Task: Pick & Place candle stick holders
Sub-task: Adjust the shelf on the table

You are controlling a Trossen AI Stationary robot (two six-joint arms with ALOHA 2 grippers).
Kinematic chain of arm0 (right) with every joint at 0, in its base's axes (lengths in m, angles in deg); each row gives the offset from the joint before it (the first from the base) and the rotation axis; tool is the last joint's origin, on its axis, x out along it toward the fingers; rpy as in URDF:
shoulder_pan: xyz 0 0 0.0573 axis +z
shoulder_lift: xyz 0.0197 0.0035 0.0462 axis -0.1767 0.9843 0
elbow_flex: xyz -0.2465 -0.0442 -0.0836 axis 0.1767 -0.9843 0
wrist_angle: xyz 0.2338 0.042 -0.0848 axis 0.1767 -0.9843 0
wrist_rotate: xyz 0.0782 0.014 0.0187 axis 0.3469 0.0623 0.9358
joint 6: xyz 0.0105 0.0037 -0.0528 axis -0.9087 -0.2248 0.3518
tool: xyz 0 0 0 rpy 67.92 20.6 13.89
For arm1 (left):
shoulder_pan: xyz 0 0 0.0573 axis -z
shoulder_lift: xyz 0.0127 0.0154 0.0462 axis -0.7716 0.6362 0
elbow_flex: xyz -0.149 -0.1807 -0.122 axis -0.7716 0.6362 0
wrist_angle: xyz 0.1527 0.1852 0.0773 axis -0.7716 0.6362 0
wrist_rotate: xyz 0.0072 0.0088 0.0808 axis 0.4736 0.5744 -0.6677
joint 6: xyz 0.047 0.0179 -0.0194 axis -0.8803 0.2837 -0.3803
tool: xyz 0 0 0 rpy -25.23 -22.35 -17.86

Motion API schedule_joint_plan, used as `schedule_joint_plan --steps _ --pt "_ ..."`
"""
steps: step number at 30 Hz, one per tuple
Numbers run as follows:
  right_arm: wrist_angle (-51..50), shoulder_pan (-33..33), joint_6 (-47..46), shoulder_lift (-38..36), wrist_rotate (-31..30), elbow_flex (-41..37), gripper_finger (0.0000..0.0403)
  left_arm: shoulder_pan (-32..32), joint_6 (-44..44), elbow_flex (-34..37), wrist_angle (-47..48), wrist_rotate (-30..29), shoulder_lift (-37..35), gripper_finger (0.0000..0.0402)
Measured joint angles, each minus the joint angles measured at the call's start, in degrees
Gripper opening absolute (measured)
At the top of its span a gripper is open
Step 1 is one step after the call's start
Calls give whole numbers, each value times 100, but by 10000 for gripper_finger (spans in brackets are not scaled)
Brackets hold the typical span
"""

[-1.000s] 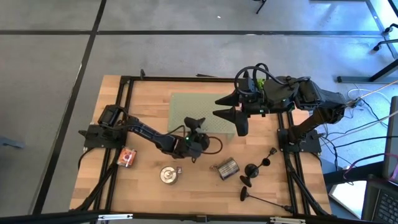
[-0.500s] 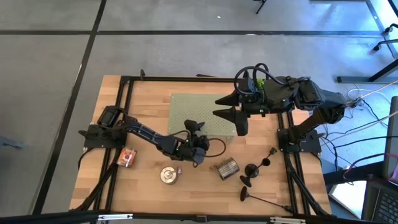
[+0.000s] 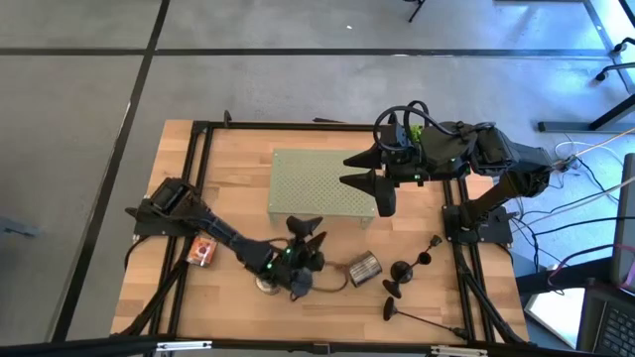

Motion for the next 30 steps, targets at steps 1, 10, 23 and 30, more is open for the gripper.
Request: schedule_joint_plan --steps 1,10,23,30 --pt "0 0 0 0 0 0 225 88 1 -58 6 -57 0 283" --pt "0 -2 -24 2 2 0 225 694 1301 -869 -11 -278 -277 283" --pt "-13 0 -85 2 4 0 225 779 2978 -1003 208 570 -1594 283" --pt "-14 0 -248 2 21 0 224 681 3960 -1003 503 1529 -2285 283"
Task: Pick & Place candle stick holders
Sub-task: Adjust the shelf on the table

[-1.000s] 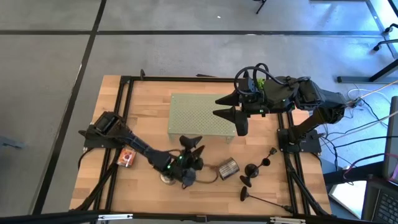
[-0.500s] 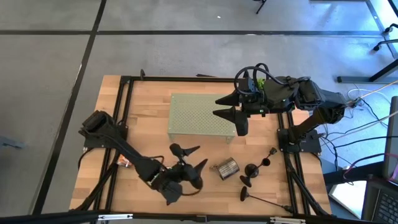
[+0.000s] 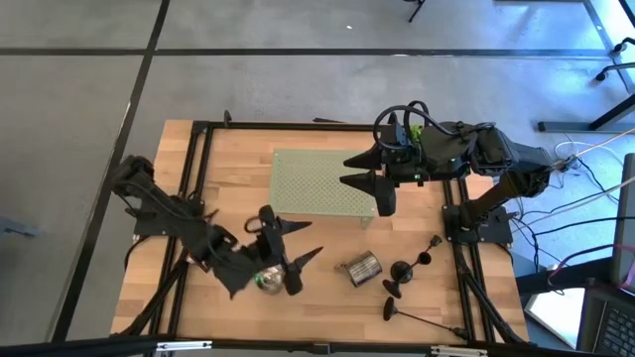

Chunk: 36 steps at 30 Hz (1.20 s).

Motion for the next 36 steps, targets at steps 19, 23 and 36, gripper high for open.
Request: schedule_joint_plan --steps 19,23,36 --pt "445 285 -851 50 352 0 224 -878 2362 -2 1362 2582 -1733 283" --pt "988 377 -670 119 555 -2 224 -1082 2392 -2 1766 2756 -2041 283" --pt "1395 80 -729 707 603 -2 224 -1636 2169 2 3222 2803 -2740 283"
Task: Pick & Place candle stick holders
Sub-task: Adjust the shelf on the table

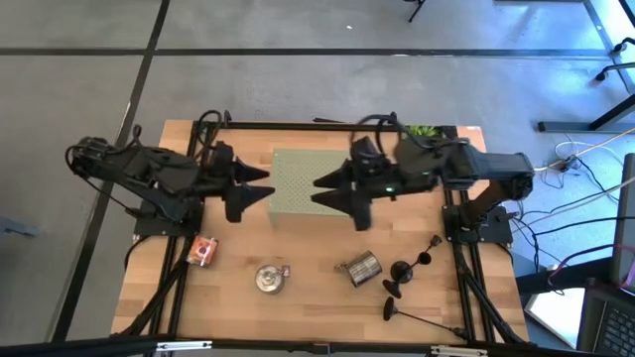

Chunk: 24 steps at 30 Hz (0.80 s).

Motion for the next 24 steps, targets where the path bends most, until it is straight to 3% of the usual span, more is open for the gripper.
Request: schedule_joint_plan --steps 7,11,17,21,24 --pt "438 -384 -56 348 798 -2 205 -134 -2 0 372 240 -164 258" --pt "775 -587 32 428 1373 0 144 -146 -51 0 456 505 -162 199" --pt "1149 -791 294 439 1718 0 35 -143 -288 0 453 556 -161 76" --pt "1466 -836 305 438 1896 0 16 -143 -541 2 337 485 -190 12" --pt "1454 -849 301 436 1957 0 15 -195 -538 2 286 361 -197 7"
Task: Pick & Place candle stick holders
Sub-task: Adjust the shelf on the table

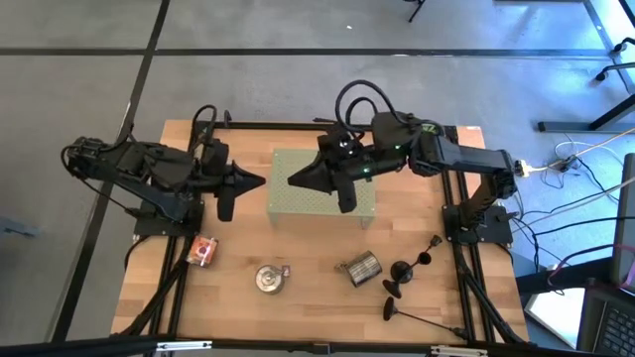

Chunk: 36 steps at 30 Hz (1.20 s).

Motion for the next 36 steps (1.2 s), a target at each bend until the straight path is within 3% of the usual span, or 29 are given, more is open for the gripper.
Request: schedule_joint_plan --steps 5,13,18,26,36 --pt "-131 -2 -61 0 -2 0 31 -245 26 0 39 134 42 34" --pt "-267 0 -81 0 -27 0 147 -588 35 0 44 149 83 122" --pt "-266 0 -81 -2 -161 0 195 -701 11 0 44 366 83 150" --pt "-464 2 26 -2 -177 0 201 -724 -78 0 175 431 83 154" --pt "-518 2 -275 -2 -178 0 201 -724 682 0 179 768 83 155"
